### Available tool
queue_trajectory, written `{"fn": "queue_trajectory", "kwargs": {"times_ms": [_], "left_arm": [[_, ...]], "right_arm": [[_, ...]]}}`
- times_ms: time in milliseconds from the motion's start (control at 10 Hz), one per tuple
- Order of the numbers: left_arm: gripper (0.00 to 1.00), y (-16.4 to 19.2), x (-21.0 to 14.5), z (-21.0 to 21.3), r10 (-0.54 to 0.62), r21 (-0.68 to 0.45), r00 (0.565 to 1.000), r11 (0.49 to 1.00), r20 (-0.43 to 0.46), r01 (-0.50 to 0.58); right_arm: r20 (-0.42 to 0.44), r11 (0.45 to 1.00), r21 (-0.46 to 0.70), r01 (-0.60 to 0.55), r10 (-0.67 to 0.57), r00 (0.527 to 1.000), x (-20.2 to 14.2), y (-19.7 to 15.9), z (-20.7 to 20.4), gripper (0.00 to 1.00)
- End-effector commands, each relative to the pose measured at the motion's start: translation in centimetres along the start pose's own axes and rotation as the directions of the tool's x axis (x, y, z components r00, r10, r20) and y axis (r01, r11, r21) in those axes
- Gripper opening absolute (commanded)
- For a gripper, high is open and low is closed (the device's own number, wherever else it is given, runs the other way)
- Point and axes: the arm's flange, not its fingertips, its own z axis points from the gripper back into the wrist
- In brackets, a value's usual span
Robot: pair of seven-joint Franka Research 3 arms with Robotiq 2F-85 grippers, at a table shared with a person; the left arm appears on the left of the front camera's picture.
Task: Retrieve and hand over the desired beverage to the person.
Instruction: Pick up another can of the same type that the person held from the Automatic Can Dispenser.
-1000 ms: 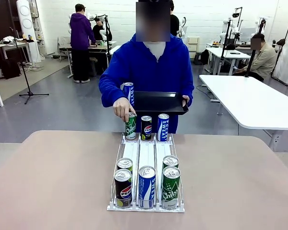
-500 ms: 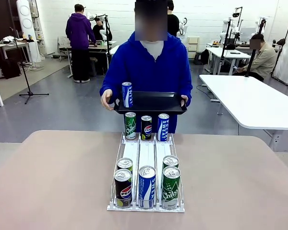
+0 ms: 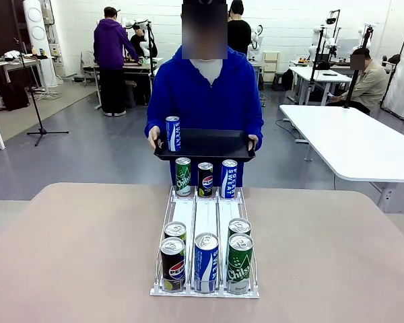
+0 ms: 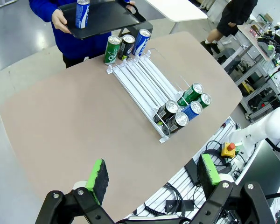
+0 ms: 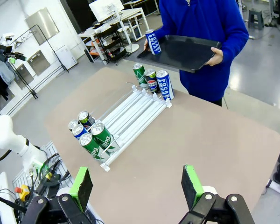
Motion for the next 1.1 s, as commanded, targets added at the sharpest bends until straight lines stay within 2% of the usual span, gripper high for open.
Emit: {"fn": "queue_trajectory", "kwargs": {"times_ms": [0, 100, 200, 300, 400, 600, 800, 1000], "left_arm": [[1.0, 0.1, 0.0, -0.1, -0.004, 0.005, 1.0, 1.0, 0.007, 0.004], [1.0, 0.1, 0.0, -0.1, -0.004, 0.005, 1.0, 1.0, 0.007, 0.004], [1.0, 0.1, 0.0, -0.1, -0.004, 0.005, 1.0, 1.0, 0.007, 0.004], [1.0, 0.1, 0.0, -0.1, -0.004, 0.005, 1.0, 1.0, 0.007, 0.004], [1.0, 0.1, 0.0, -0.1, -0.004, 0.005, 1.0, 1.0, 0.007, 0.004], [1.0, 0.1, 0.0, -0.1, -0.004, 0.005, 1.0, 1.0, 0.007, 0.004], [1.0, 0.1, 0.0, -0.1, -0.004, 0.005, 1.0, 1.0, 0.007, 0.004], [1.0, 0.1, 0.0, -0.1, -0.004, 0.005, 1.0, 1.0, 0.007, 0.004]], "right_arm": [[0.033, 1.0, 0.02, -0.017, 0.017, 0.999, 0.2, -0.2, -0.1, 1.0], [0.0, 1.0, 0.0, 0.0, 0.0, 1.0, 0.0, 0.0, 0.0, 1.0], [-0.117, 0.999, -0.014, -0.033, 0.031, 0.993, 2.6, 2.5, -2.8, 1.0], [-0.262, 0.999, -0.036, -0.038, 0.028, 0.965, 5.6, 5.7, -6.8, 1.0], [-0.398, 0.996, -0.085, 0.004, -0.038, 0.917, 7.8, 8.0, -10.8, 1.0], [-0.495, 0.952, -0.279, 0.123, -0.252, 0.831, 11.1, 10.8, -19.2, 1.0], [-0.47, 0.867, -0.455, 0.202, -0.426, 0.773, 13.4, 13.0, -27.0, 1.0], [-0.398, 0.791, -0.562, 0.241, -0.514, 0.76, 14.2, 15.1, -32.2, 1.0]]}}
